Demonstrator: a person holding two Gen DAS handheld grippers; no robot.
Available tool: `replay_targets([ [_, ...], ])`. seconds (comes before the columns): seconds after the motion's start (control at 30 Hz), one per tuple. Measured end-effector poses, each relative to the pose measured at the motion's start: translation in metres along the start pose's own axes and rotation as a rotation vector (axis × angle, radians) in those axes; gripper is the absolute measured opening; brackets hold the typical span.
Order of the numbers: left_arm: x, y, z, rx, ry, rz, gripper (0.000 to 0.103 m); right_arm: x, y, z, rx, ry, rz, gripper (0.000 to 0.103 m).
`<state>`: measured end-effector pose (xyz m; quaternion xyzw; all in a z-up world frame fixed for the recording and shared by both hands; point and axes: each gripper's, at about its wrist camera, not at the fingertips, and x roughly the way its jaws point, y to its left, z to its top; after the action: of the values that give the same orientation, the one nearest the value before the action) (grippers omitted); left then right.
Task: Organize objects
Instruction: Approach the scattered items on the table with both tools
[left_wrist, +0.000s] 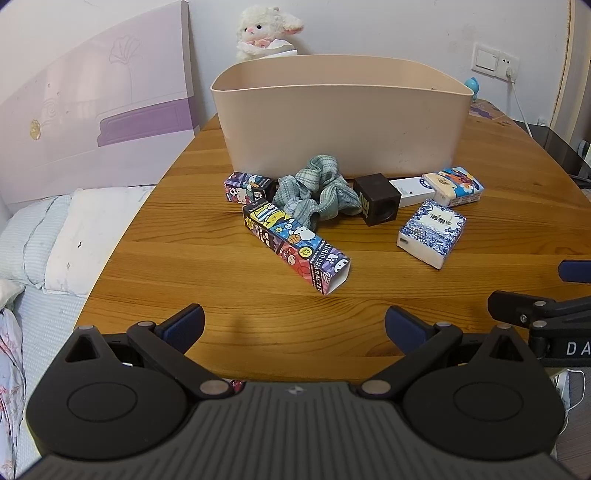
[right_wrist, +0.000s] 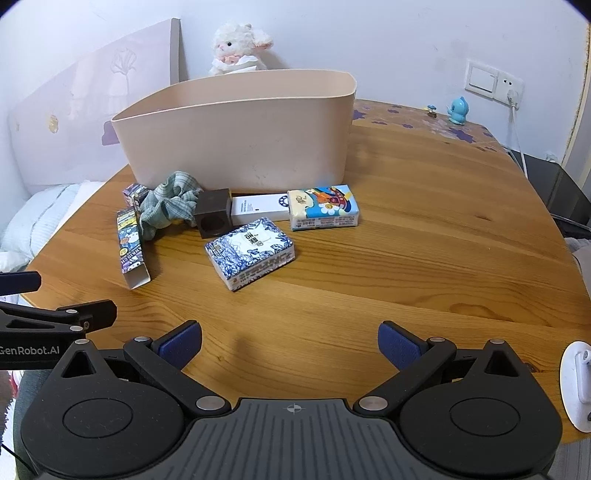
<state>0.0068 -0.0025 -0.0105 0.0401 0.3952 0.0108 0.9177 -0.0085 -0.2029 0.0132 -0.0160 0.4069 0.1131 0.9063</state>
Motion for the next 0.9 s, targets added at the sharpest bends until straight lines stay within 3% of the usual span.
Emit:
replay_targets([
  [0.57,0.0002,-0.0025,0.0052,0.006,-0.010,-0.008,0.103,-0.0009,0.0000,0.0030,-0.007,-0.013,0.043,0.103],
  [0.9,0.0079,0.0012,0.0089,-0.013,0.002,-0.015,0.103,0.0063,0.0024,0.0054,-0.034,-0.024,0.023,0.103],
])
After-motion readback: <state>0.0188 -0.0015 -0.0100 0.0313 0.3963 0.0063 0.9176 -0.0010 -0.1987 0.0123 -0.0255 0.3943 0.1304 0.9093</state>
